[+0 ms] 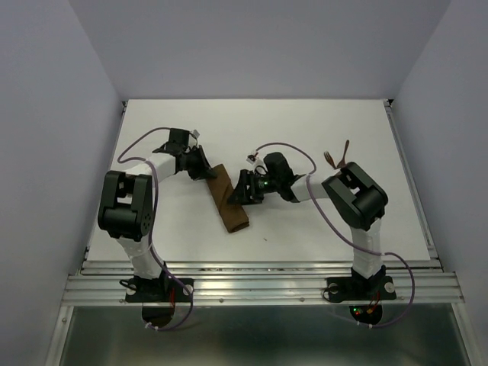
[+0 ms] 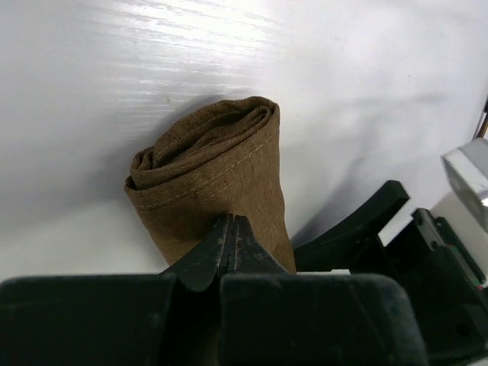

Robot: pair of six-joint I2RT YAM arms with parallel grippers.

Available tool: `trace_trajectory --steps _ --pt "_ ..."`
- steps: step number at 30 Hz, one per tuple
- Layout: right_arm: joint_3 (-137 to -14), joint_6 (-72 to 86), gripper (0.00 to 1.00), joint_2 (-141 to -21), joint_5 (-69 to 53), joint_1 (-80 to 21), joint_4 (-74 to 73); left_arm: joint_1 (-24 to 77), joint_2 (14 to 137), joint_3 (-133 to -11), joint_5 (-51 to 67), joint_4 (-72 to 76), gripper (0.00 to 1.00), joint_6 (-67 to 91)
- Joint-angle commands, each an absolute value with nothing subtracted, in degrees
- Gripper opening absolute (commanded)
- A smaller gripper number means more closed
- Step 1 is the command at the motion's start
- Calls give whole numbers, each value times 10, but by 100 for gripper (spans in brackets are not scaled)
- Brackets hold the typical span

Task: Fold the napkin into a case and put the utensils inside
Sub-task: Turn over the smaller rectangle-folded napkin at the center of the board, then move the smaller rectangle-folded napkin to the center of the board.

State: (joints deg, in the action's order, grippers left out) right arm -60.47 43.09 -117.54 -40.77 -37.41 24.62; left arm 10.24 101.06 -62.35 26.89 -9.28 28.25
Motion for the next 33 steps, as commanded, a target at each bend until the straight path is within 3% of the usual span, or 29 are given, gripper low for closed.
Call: trace_trajectory --steps 1,8,9,10,14,17,24,33 --pt "-584 369 81 -1099 -334 -369 172 119 1021 -660 282 -73 0 294" --pt "-563 321 80 -997 -219 -369 53 140 1063 -689 288 -68 0 300" --pt "-564 312 75 -978 -191 -377 25 141 1064 -693 288 -69 0 301" --pt "-569 307 59 -971 -172 -384 7 141 1063 -693 287 -69 0 301" --pt "-595 294 18 -954 -118 -429 -48 141 1054 -702 270 -87 0 295" --pt "-608 300 8 -958 -120 -461 -61 140 1041 -708 251 -103 0 292" --pt "-593 332 1 -1010 -121 -474 -41 139 1040 -711 232 -109 0 289" --pt "-591 309 1 -1036 -82 -474 -69 139 1100 -709 235 -94 0 295"
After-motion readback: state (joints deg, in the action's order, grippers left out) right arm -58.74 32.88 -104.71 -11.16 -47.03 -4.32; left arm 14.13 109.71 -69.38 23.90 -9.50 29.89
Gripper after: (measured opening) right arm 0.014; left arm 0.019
